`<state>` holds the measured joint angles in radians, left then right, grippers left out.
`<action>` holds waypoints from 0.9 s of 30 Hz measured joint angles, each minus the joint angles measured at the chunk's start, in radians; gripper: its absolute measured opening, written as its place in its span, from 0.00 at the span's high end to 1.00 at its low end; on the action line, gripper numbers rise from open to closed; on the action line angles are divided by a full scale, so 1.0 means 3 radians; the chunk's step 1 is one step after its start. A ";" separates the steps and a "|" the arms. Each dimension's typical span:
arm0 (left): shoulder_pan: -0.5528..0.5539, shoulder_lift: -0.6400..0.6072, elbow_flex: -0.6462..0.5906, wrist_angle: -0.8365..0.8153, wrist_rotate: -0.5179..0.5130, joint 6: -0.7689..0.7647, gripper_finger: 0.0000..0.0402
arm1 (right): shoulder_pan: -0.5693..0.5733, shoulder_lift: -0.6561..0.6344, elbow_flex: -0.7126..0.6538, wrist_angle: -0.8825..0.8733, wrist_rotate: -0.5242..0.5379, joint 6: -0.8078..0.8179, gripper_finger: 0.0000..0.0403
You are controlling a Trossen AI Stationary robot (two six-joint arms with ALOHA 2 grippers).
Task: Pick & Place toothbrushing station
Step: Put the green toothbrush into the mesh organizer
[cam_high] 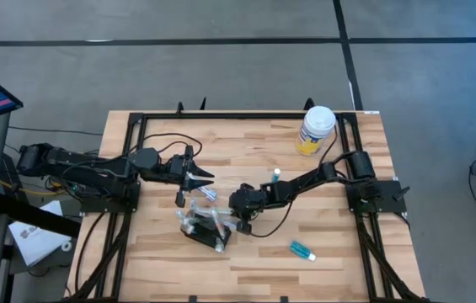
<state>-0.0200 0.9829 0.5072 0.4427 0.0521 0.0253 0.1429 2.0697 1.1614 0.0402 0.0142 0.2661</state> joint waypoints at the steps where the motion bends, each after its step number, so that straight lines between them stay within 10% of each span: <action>1: 0.0000 0.0000 0.0000 -0.0001 0.0000 -0.0001 0.82 | 0.0000 0.0000 0.0000 -0.0001 0.0019 0.0000 0.96; 27: 0.0000 0.0000 0.0000 0.0003 0.0001 0.0000 0.82 | -0.0006 -0.0457 -0.0003 -0.0286 0.0439 -0.0119 0.98</action>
<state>-0.0200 0.9829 0.5072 0.4436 0.0525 0.0254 0.1410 1.9327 1.1604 -0.0457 0.1460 0.2303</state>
